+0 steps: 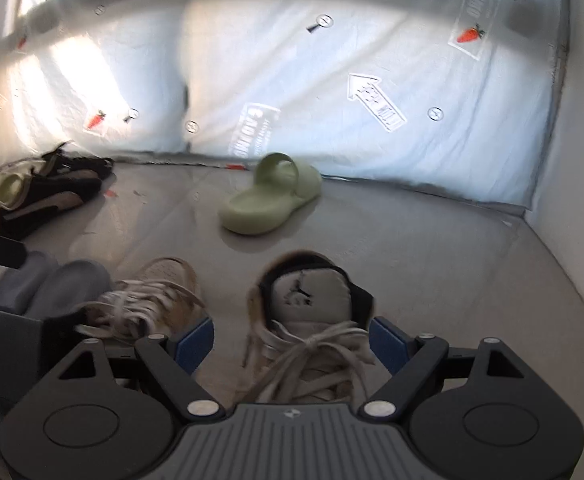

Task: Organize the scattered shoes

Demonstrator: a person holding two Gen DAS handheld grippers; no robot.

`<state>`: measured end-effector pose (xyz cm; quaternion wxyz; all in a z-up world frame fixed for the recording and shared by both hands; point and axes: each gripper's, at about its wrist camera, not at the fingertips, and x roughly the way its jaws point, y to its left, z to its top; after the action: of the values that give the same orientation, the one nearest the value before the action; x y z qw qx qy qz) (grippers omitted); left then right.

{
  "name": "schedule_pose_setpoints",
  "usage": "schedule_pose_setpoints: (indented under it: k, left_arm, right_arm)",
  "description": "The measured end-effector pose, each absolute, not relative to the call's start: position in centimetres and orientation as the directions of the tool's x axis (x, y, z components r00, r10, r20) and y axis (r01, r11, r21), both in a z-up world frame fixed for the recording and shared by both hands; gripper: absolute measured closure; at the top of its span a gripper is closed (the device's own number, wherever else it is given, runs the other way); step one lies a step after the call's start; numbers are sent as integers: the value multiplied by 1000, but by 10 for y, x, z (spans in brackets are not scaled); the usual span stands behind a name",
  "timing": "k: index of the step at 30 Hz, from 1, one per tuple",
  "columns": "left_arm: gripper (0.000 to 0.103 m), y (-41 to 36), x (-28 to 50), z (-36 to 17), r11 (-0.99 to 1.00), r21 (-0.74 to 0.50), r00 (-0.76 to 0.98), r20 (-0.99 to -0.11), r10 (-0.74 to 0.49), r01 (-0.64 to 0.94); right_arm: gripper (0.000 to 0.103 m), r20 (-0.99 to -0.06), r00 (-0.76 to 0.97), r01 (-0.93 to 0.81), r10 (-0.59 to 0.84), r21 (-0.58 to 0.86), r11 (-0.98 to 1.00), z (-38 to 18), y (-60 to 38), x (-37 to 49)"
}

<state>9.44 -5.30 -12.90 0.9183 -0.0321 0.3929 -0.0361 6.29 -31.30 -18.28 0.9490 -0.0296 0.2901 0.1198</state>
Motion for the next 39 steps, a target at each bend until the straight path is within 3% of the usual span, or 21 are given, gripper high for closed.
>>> schedule_pose_setpoints:
  k: [3, 6, 9, 12, 25, 35, 39]
  left_arm:
    - [32, -44, 96, -130, 995, -96, 681, -725, -97, 39]
    - [32, -38, 94, -130, 995, -88, 677, -729, -99, 51]
    - [32, -29, 90, -130, 996, -78, 676, -731, -93, 53]
    - [32, -16, 88, -131, 996, -86, 672, -736, -80, 25]
    - [32, 17, 95, -125, 995, -96, 690, -721, -56, -20]
    - [32, 9, 109, -125, 992, -127, 682, -723, -111, 27]
    - [32, -7, 111, -126, 990, -117, 676, -723, -141, 81]
  right_arm:
    - [19, -595, 744, -344, 304, 50, 938, -186, -285, 68]
    - [42, -698, 671, -370, 251, -22, 929, -208, -248, 86]
    - [52, -720, 639, -301, 270, 88, 949, -216, -248, 98]
    - [78, -735, 600, -233, 317, 218, 948, -223, -255, 112]
    - [86, -692, 675, -99, 258, 261, 960, -208, -248, 119]
    - [85, -534, 804, 16, 262, 460, 888, -165, -310, 117]
    - [85, -478, 853, 31, 210, 448, 894, -146, -344, 108]
